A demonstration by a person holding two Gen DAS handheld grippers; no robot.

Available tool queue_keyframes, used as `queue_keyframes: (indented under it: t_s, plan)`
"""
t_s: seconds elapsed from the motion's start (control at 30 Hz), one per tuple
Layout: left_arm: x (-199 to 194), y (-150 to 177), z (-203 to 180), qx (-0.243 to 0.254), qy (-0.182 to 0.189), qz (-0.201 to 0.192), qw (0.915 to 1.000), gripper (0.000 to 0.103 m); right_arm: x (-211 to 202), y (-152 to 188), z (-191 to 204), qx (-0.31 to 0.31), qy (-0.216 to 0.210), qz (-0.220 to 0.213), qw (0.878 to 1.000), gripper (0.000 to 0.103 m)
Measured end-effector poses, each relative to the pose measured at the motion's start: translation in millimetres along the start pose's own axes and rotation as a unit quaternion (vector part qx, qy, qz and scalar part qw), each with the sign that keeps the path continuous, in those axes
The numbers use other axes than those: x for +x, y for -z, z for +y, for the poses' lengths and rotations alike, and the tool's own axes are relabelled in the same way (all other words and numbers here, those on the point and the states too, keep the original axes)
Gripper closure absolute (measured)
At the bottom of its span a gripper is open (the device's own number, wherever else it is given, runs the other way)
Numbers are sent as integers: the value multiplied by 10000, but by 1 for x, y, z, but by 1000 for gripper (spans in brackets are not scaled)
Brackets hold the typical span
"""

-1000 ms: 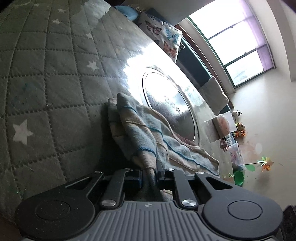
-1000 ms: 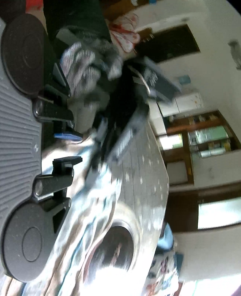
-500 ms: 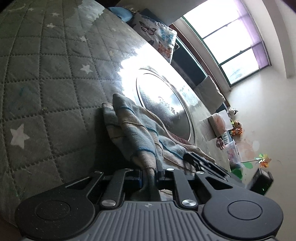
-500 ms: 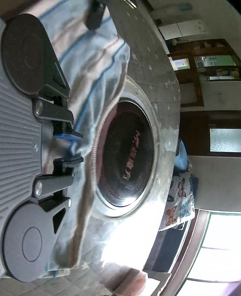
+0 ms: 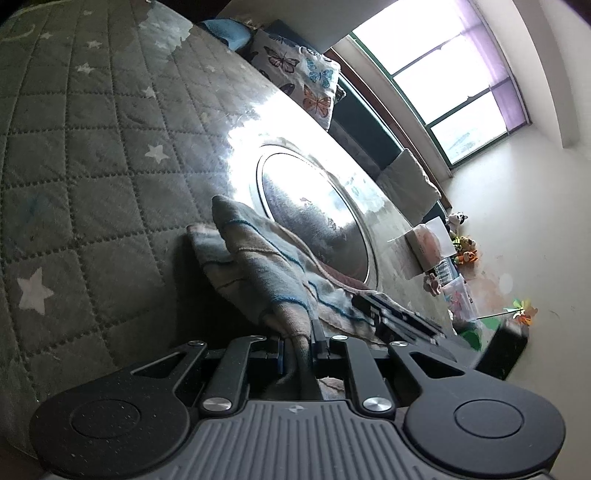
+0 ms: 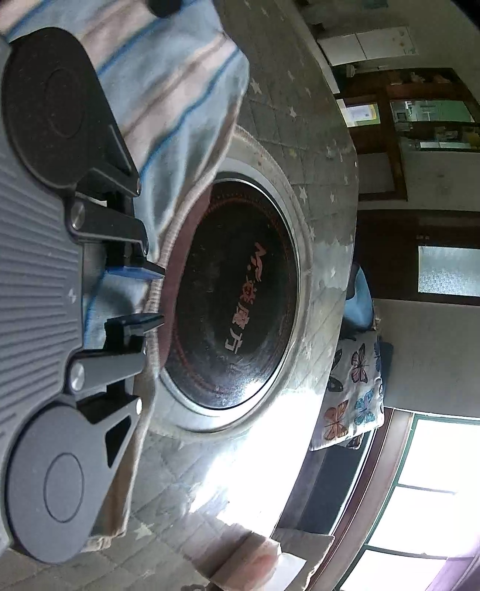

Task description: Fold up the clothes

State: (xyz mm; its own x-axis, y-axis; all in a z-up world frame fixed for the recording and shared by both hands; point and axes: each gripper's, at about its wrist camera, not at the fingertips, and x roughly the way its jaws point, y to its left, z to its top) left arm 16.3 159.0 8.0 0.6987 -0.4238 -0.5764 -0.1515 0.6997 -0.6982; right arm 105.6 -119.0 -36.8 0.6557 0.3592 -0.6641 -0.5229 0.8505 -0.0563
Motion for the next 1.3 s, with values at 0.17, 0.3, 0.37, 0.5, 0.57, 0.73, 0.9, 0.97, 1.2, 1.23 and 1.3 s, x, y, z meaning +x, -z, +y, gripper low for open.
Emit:
queue_keyframes:
  t_s: [0.17,0.3,0.37,0.5,0.57,0.73,0.9,0.97,1.2,1.23,1.3]
  plan:
    - [-4,-2,-9,79,29,-54,9999,90,-24,16,7,-125,-81,24,9999,73]
    - [-6,-3,-19,134,32,-98,9999,90,-39,30,14,-226,-82,26,9997,73]
    - [-7,-5,-25,174,37,-126,9998,90,-45,36,17,-252,-77,43,9996,73]
    - [-9,-10,-44,290,43,-170,9994,90,-62,51,21,-257,-195,83,9994,72]
    - [-8,-11,-55,357,30,-168,9992,90,-72,59,23,-270,-291,127,9991,70]
    - [0,-12,-93,602,-51,-113,9981,90,-103,83,20,-502,-465,179,9975,69]
    - [16,-2,-141,1056,-131,9,9943,90,-132,95,1,-428,-554,93,9975,63]
    - [29,6,-160,1246,-223,104,9919,90,-142,96,-18,-167,-476,-32,9987,62]
    - [92,42,-218,1698,-359,568,9832,91,-153,104,-83,606,-153,-287,9976,61]
    - [102,47,-225,1756,-360,640,9817,91,-154,107,-91,730,-145,-303,9968,61]
    - [122,58,-238,1891,-348,772,9783,91,-156,112,-105,936,-129,-325,9950,61]
